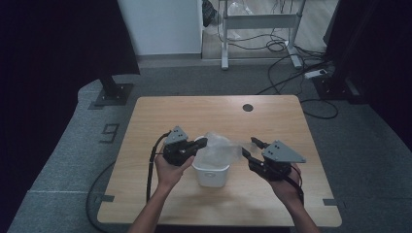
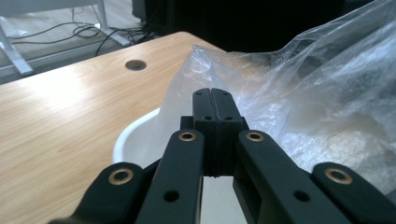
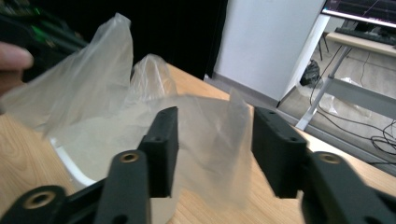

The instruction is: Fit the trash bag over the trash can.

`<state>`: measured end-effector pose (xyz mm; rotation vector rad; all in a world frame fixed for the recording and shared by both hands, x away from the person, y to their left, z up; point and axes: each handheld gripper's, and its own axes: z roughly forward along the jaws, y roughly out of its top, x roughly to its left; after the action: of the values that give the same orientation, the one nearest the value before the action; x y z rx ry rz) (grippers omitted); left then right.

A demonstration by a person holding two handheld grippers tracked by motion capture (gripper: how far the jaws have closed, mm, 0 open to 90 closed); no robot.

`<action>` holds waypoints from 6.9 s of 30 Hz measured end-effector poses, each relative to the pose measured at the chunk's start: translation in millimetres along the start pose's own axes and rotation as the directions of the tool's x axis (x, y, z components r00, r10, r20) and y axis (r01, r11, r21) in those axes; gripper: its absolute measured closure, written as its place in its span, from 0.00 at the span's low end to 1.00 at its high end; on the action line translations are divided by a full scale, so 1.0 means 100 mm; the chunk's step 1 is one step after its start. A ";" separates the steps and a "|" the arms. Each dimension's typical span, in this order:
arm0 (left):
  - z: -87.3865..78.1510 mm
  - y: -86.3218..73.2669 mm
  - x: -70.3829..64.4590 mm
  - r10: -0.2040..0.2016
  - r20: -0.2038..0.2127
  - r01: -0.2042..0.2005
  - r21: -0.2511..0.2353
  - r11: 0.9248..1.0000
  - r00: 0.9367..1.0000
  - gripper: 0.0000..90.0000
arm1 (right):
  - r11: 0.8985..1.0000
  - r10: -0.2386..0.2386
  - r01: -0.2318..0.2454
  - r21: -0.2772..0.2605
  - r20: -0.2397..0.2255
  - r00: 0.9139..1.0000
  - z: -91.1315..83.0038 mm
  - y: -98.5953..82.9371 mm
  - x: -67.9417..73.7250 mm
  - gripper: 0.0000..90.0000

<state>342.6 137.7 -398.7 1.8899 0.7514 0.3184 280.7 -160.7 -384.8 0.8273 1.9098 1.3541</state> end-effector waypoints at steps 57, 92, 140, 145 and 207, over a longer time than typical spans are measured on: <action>-0.09 -0.27 0.15 -0.084 0.002 0.084 -0.007 0.996 0.996 1.00 | 0.999 0.004 -0.013 -0.032 -0.262 0.965 -0.03 0.11 0.49 0.57; -0.14 -0.35 0.12 -0.098 0.080 0.100 -0.021 0.995 0.992 1.00 | 0.999 0.053 -0.053 0.000 -0.057 0.997 0.39 0.09 -0.06 0.79; -0.11 -0.35 0.08 -0.091 0.089 0.095 -0.035 0.995 0.992 1.00 | 0.996 0.088 -0.090 0.006 -0.253 0.963 0.78 -0.04 0.33 0.64; -0.11 -0.35 0.07 -0.089 0.095 0.093 -0.041 0.995 0.991 1.00 | 0.996 0.086 -0.084 0.021 -0.265 0.960 0.85 -0.06 0.36 0.66; -0.46 -0.60 0.30 -0.139 0.083 0.145 -0.070 0.987 0.987 1.00 | 0.994 0.108 -0.107 0.016 -0.187 0.976 0.19 -0.58 0.07 0.99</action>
<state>319.7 206.3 -436.1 1.7568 0.8061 0.1796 284.4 -160.4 -446.5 0.8423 2.0375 1.5401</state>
